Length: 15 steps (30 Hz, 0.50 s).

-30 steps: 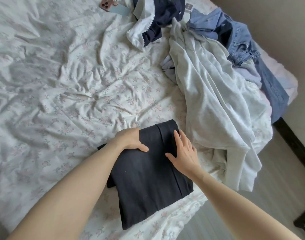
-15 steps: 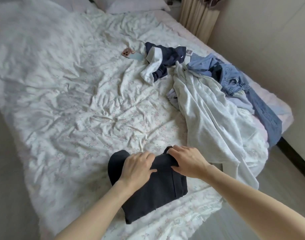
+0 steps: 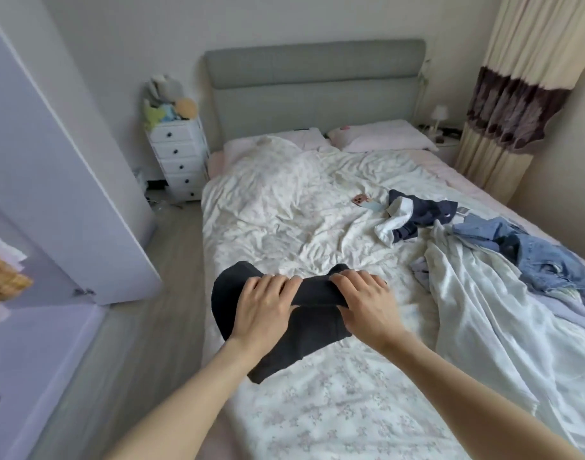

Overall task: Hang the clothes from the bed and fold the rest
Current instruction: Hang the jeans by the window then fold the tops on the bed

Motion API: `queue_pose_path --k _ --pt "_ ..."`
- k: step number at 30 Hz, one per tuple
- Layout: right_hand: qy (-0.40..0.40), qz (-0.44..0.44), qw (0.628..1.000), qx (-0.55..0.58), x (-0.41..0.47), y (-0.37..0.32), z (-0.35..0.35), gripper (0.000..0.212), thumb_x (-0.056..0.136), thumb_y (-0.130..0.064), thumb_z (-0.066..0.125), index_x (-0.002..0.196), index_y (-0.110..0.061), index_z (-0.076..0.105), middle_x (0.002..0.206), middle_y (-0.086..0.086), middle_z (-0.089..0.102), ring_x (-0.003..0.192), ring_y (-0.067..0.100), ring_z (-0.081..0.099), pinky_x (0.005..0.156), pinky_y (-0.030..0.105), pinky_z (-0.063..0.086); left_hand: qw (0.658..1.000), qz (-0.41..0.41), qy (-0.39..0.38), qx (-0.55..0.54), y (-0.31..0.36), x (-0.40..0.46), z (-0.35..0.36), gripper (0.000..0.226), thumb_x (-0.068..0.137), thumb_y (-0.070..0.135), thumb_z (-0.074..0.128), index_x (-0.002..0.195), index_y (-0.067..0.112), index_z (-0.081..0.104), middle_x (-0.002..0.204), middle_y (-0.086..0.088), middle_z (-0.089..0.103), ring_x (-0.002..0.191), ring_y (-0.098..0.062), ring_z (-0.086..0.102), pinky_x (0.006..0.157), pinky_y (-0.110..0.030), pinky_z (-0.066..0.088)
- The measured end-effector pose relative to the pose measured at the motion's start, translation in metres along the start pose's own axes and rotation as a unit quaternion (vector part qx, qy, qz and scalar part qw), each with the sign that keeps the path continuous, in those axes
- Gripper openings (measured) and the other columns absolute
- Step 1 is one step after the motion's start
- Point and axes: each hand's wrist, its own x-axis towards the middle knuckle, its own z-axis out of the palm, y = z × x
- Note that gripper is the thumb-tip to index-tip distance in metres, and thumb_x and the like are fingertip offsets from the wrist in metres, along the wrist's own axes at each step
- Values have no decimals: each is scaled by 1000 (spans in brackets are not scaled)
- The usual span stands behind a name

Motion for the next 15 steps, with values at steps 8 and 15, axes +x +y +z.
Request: queue_pose_path --k 8,15 --pt "10 -94 994 62 77 -134 -13 31 70 -22 78 97 -12 65 80 2 64 71 25 63 63 37 53 990 -105 -23 95 -105 -54 -102 41 68 30 82 102 12 67 79 -3 64 70 -23 63 59 -32 51" --pt "14 -146 987 66 164 -252 1 32 90 -36 50 118 -19 54 106 -2 59 101 21 56 86 32 42 977 -183 -18 106 -230 -85 -161 39 94 40 48 128 21 44 118 1 57 108 -19 53 89 -31 37"
